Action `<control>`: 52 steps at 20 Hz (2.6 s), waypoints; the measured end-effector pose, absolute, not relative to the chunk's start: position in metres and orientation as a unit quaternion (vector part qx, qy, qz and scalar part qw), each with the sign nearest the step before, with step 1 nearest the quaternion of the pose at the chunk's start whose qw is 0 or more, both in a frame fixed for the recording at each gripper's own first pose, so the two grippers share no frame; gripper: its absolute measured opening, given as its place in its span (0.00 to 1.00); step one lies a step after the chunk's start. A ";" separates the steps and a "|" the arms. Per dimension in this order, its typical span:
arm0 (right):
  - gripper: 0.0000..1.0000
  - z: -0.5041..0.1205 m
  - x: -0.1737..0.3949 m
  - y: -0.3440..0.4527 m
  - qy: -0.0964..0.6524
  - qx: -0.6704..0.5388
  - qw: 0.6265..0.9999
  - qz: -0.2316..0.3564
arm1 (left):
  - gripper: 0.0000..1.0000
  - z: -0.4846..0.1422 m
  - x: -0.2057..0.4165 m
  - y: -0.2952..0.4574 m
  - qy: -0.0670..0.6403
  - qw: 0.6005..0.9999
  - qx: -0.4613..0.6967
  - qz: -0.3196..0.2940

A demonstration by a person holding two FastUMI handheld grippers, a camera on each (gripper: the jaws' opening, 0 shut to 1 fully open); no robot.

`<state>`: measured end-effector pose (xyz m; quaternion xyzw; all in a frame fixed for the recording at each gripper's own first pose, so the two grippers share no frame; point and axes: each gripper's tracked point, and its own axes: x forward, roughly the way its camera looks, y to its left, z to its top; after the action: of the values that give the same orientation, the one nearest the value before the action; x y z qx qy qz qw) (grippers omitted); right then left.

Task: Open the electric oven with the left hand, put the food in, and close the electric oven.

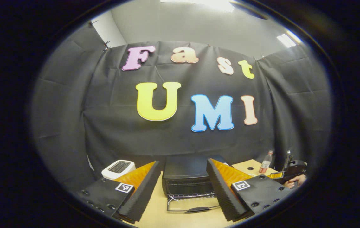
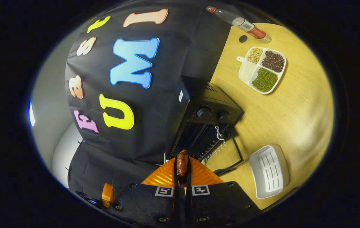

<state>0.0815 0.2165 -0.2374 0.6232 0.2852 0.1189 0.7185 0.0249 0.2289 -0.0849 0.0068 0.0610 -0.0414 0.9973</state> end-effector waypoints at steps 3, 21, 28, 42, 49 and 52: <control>0.07 -0.249 0.104 0.240 0.276 0.639 0.711 0.101 | 1.00 -0.091 0.018 0.243 0.068 0.997 0.010 -0.047; 0.07 -0.323 0.231 0.317 0.216 0.720 0.660 -0.011 | 1.00 -0.116 0.005 0.355 0.111 0.994 0.014 -0.013; 0.07 -0.343 0.257 0.331 0.205 0.716 0.666 -0.039 | 0.97 -0.130 0.018 0.372 0.124 0.992 0.010 -0.004; 0.32 -0.358 0.234 0.301 0.287 0.513 0.805 -0.082 | 0.97 -0.140 0.046 0.349 0.121 0.992 -0.005 -0.026; 0.49 -0.360 0.224 0.281 0.304 0.422 0.850 -0.078 | 0.97 -0.144 0.051 0.321 0.125 0.991 -0.004 -0.046; 0.66 -0.352 0.211 0.272 0.311 0.388 0.865 -0.073 | 0.97 -0.143 0.049 0.310 0.124 0.991 -0.004 -0.052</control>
<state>0.2111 0.2715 -0.3522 0.3878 0.3111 -0.0730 0.8646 0.0493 0.3098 -0.1434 -0.0037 0.1238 -0.0519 0.9909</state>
